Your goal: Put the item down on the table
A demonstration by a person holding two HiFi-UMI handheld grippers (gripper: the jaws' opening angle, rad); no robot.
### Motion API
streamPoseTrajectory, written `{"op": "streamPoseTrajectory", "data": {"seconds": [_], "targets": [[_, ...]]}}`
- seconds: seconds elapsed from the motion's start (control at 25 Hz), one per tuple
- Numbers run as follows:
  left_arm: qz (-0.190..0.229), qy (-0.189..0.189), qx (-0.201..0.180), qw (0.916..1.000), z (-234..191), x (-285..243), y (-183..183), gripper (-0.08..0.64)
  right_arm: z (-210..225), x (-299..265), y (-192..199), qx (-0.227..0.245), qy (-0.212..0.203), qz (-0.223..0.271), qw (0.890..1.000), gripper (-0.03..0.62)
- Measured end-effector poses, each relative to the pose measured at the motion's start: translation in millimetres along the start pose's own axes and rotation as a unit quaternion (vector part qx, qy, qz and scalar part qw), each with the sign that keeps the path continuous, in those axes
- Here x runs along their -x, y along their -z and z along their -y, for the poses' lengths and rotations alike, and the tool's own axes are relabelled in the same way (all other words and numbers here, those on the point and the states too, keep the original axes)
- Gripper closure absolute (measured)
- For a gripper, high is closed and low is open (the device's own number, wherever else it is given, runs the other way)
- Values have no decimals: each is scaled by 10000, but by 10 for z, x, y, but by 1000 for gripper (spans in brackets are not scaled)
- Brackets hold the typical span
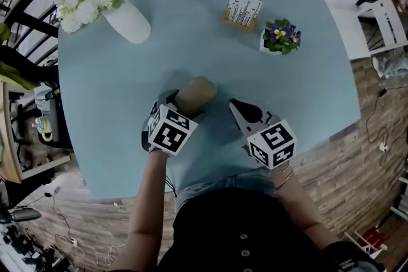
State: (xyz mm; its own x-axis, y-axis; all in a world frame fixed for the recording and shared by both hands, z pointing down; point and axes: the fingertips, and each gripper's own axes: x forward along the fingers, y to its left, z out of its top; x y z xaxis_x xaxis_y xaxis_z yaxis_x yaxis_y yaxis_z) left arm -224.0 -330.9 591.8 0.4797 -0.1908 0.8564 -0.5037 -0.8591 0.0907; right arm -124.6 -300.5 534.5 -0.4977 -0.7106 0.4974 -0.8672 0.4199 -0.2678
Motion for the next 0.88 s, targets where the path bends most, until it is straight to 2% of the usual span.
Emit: {"op": "streamPoseTrajectory", "data": {"seconds": [0.36, 0.72, 0.88], "targets": [[-155, 11, -105, 9998, 20, -124, -35, 166, 123, 52, 92, -27, 56, -125, 9999, 584], [-179, -80, -523, 9984, 47, -202, -49, 166, 132, 24, 76, -13, 74, -174, 9998, 584], [-140, -84, -591, 9981, 63, -218, -58, 166, 92, 8, 142, 4, -38, -327, 9995, 584]]}}
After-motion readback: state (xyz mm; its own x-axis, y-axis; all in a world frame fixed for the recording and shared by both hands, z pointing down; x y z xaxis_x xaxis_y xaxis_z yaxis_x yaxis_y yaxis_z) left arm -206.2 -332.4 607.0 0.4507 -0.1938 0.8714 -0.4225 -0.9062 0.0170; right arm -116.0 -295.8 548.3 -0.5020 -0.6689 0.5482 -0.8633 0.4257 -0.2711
